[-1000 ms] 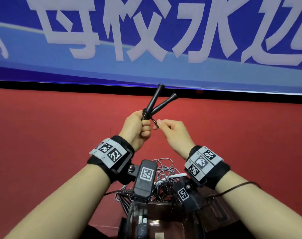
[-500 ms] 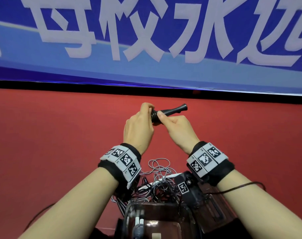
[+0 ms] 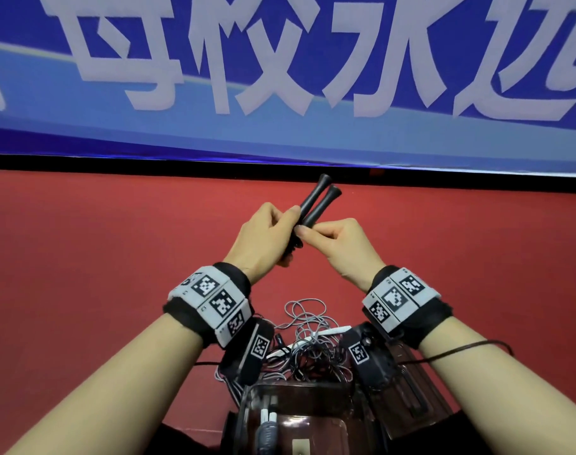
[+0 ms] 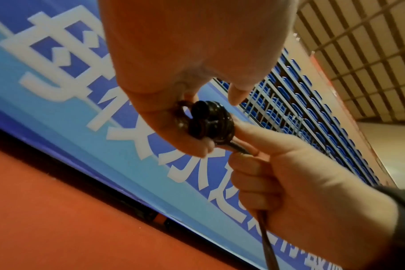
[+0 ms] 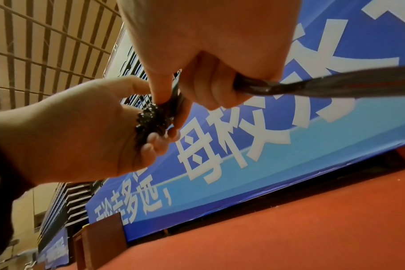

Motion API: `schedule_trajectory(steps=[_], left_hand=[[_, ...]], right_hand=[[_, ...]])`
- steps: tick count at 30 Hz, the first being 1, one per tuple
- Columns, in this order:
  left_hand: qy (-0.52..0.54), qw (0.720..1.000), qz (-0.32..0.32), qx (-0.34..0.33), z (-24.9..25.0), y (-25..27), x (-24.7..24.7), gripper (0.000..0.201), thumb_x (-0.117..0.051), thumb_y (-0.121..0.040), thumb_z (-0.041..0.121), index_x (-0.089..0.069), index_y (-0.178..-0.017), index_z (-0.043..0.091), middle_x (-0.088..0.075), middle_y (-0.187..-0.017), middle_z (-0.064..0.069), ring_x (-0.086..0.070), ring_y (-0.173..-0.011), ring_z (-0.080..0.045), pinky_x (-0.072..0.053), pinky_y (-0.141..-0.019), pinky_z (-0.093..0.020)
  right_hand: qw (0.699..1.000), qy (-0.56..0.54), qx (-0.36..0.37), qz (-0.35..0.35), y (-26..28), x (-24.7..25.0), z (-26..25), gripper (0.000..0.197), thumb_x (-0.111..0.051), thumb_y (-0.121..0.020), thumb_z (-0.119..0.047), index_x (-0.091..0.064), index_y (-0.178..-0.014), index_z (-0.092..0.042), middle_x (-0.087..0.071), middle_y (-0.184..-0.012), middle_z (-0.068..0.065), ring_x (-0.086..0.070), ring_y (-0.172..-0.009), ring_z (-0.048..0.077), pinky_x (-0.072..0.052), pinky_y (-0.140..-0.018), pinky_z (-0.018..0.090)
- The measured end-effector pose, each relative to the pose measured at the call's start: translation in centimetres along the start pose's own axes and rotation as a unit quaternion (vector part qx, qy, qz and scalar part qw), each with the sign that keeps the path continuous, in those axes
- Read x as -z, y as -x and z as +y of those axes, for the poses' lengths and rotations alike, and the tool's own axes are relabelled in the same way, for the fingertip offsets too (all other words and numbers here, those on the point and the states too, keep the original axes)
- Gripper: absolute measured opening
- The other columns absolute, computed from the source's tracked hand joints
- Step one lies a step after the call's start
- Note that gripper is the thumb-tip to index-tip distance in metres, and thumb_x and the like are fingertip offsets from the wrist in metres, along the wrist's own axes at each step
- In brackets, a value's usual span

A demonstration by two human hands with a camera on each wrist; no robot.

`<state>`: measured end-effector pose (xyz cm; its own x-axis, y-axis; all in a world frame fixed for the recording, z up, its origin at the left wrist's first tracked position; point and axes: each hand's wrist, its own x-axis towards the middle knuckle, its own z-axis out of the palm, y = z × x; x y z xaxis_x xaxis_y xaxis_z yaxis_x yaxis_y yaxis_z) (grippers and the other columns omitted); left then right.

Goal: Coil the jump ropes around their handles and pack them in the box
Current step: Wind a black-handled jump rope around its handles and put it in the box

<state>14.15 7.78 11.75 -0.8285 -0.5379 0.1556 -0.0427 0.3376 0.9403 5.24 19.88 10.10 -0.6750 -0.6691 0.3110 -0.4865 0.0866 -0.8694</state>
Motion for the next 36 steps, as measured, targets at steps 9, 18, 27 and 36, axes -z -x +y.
schedule_trajectory(steps=[9,18,27,36], left_hand=[[-0.165,0.985,-0.038,-0.020,-0.9,-0.2,-0.5,0.035,-0.041,-0.098,0.051,-0.053,-0.096,0.019,-0.069,-0.074,0.001,-0.060,-0.066,-0.020,-0.049,-0.069,-0.035],[-0.317,0.947,0.038,-0.038,-2.1,-1.6,1.0,0.033,-0.042,-0.100,0.045,-0.061,-0.096,0.019,-0.068,-0.083,-0.005,-0.062,-0.086,-0.035,-0.045,-0.073,-0.038],[-0.386,0.918,0.083,-0.032,-4.6,-2.5,2.8,0.031,-0.042,-0.100,0.042,-0.065,-0.116,0.028,-0.071,-0.097,-0.008,-0.063,-0.097,-0.038,-0.043,-0.073,-0.036],[-0.481,0.866,-0.040,-0.128,-4.2,-1.0,0.6,0.047,-0.021,-0.102,0.053,-0.057,-0.088,0.026,-0.069,-0.085,-0.006,-0.063,-0.083,-0.035,-0.043,-0.067,-0.036]], right_hand=[[0.992,0.121,0.016,0.027,0.6,-1.0,0.2,0.043,-0.061,-0.090,-0.024,-0.059,-0.048,-0.032,-0.032,-0.040,-0.005,-0.026,-0.046,0.011,-0.022,-0.047,0.027],[0.967,0.221,0.055,-0.111,0.5,-1.1,1.2,0.027,-0.050,-0.097,-0.023,-0.065,-0.118,-0.029,-0.070,-0.085,0.003,-0.060,-0.075,0.022,-0.046,-0.071,0.035],[0.947,0.289,0.067,-0.119,0.5,0.3,0.6,0.019,-0.056,-0.093,-0.042,-0.069,-0.099,-0.031,-0.065,-0.074,-0.010,-0.059,-0.070,0.015,-0.050,-0.069,0.035],[0.956,0.278,0.095,-0.012,-0.1,1.7,-0.6,0.031,-0.052,-0.093,-0.049,-0.064,-0.074,-0.028,-0.049,-0.052,-0.008,-0.047,-0.055,0.005,-0.036,-0.058,0.029]])
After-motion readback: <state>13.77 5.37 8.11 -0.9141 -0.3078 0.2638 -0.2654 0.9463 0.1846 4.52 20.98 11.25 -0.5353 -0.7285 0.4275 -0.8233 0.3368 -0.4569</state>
